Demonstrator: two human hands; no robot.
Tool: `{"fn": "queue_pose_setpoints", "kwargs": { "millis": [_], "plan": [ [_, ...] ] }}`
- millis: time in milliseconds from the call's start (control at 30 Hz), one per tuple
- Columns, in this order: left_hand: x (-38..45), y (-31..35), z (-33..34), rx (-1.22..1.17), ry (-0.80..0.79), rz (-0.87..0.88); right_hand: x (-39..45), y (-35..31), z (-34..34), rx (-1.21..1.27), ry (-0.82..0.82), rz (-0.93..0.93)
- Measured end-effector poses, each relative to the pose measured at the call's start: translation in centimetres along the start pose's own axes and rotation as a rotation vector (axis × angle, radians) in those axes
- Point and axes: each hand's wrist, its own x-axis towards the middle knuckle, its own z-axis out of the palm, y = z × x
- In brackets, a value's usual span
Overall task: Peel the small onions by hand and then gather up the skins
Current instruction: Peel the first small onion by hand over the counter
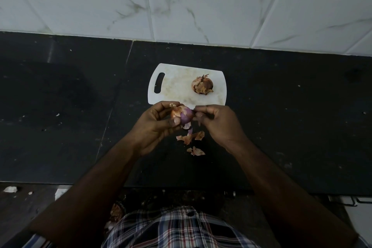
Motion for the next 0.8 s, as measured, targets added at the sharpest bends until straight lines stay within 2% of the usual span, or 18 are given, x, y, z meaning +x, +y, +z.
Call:
{"fn": "queue_pose_setpoints", "kwargs": {
  "millis": [167, 433, 533, 633, 800],
  "plan": [
    [0.2, -0.1, 0.3, 0.082, 0.038, 0.021, -0.6, -1.3, 0.8, 0.019, 0.046, -0.134],
    [-0.1, 0.2, 0.9, 0.075, 0.047, 0.012, 0.2, -0.4, 1.5, -0.005, 0.167, -0.117],
    [0.0, 0.4, 1.1, 0.06, 0.057, 0.017, 0.2, -0.5, 1.2, 0.041, 0.149, -0.106],
    [0.0, 0.8, 1.3, 0.084, 0.067, 0.019, -0.4, -0.8, 0.9, 0.078, 0.103, -0.176],
    [0.1, 0.6, 1.4, 0.081, 0.051, 0.009, -0.5, -0.6, 1.2, -0.057, 0.221, -0.311]
  ]
}}
